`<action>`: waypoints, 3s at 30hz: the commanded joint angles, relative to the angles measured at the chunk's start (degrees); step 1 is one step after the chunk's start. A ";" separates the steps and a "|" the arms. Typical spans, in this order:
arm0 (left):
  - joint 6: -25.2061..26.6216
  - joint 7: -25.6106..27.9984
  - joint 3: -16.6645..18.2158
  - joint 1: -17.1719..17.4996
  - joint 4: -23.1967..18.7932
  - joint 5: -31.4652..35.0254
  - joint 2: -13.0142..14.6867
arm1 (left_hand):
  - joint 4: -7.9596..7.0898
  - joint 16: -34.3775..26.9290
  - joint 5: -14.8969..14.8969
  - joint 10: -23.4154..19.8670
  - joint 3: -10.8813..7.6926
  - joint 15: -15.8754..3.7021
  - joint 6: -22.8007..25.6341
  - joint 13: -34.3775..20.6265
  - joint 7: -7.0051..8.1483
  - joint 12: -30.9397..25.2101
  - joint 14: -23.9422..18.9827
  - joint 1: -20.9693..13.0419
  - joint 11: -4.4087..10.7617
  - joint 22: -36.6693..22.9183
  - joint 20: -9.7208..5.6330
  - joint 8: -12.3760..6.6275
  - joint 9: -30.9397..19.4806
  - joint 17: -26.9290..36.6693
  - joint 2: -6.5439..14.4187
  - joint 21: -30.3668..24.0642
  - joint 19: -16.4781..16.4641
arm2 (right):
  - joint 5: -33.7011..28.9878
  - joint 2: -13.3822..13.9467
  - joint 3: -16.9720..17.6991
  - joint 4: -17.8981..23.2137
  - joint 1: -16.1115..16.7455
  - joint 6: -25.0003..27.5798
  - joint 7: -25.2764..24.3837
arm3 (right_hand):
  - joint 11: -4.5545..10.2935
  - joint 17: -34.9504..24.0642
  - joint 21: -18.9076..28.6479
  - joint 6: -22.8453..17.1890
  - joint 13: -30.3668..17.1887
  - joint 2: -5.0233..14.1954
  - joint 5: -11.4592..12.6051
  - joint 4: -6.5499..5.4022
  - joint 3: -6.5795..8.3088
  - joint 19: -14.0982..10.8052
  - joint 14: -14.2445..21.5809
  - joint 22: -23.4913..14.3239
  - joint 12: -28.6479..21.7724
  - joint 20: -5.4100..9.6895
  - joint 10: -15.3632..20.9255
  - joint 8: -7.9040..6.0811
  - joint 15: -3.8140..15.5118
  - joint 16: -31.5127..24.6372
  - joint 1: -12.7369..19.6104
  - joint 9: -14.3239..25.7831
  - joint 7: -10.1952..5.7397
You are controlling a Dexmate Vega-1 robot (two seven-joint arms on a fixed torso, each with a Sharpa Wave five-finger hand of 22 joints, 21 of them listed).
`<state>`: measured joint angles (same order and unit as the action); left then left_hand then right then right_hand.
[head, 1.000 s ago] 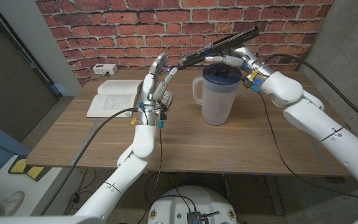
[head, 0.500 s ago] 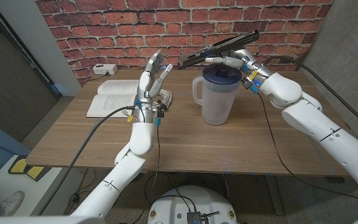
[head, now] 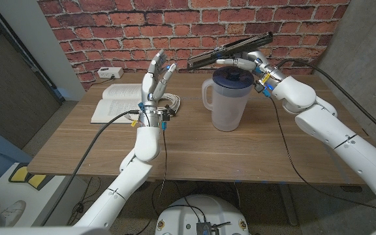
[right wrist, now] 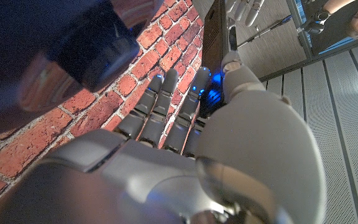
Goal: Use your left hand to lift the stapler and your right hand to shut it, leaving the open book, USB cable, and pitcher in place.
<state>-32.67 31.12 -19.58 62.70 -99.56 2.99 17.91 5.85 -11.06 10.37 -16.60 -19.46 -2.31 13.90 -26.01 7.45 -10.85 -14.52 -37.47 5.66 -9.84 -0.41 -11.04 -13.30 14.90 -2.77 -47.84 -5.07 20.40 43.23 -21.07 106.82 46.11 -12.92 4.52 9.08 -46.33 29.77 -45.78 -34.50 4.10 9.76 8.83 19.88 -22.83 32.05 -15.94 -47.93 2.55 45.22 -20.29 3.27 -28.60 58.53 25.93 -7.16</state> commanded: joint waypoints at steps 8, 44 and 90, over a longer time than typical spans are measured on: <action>2.19 7.44 1.31 1.72 -2.67 9.98 -2.06 | 0.28 0.24 0.42 1.76 0.01 -3.39 0.14 0.47 0.02 -0.35 2.36 0.86 -0.66 -0.03 -0.34 -0.77 0.20 -0.82 0.31 1.96 2.14 | -1.83 -1.27 -0.48 -0.11 0.21 2.45 -3.62 | -0.12 -0.54 0.77 -2.73 0.16 5.86 0.20 -0.35 0.13 0.29 0.75 -0.06 -0.26 3.38 0.22 0.21 10.43 0.29 5.54 0.34 0.84; 12.79 11.16 -1.47 -0.33 -11.07 22.08 2.51 | 2.42 -0.11 -0.07 -0.07 -0.44 -3.45 1.83 2.05 -1.81 -1.73 3.26 -2.32 0.77 0.38 -0.69 -1.22 0.65 -3.99 1.21 6.52 2.65 | -5.96 -0.64 -1.66 -0.16 -0.82 3.79 -4.41 | -0.20 -1.65 2.20 -3.07 0.62 5.82 0.17 -0.43 0.05 1.06 1.01 0.37 -0.51 3.38 0.21 1.22 10.43 1.53 5.87 0.78 0.91; 24.15 5.60 -5.16 -10.13 -17.90 27.01 8.26 | 3.48 -0.47 0.80 -4.13 -1.48 -3.88 5.05 4.29 -2.93 -2.87 1.92 -6.89 0.89 0.35 0.33 -1.50 1.34 -4.79 3.61 10.62 -0.08 | -6.59 -0.88 -3.51 0.59 -2.41 5.09 -2.40 | -0.30 -2.86 3.91 -3.51 0.87 5.79 0.21 -0.51 -0.11 1.63 1.36 1.00 -0.84 3.52 0.09 2.25 10.44 2.90 6.10 1.42 0.99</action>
<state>-8.05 39.15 -23.84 55.08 -116.64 30.23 23.76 9.21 -11.05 10.63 -20.26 -20.72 -2.36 18.22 -21.77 4.37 -13.24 -12.08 -43.69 6.16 -9.35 0.01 -12.15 -11.98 10.12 1.27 -37.48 -4.52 13.94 42.46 -24.17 107.30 44.04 -7.98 1.69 8.88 -48.97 33.28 -45.78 -33.44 5.23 9.76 8.69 19.54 -21.37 33.06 -14.89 -48.40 2.57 45.00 -18.08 3.08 -25.78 60.41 27.05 -7.17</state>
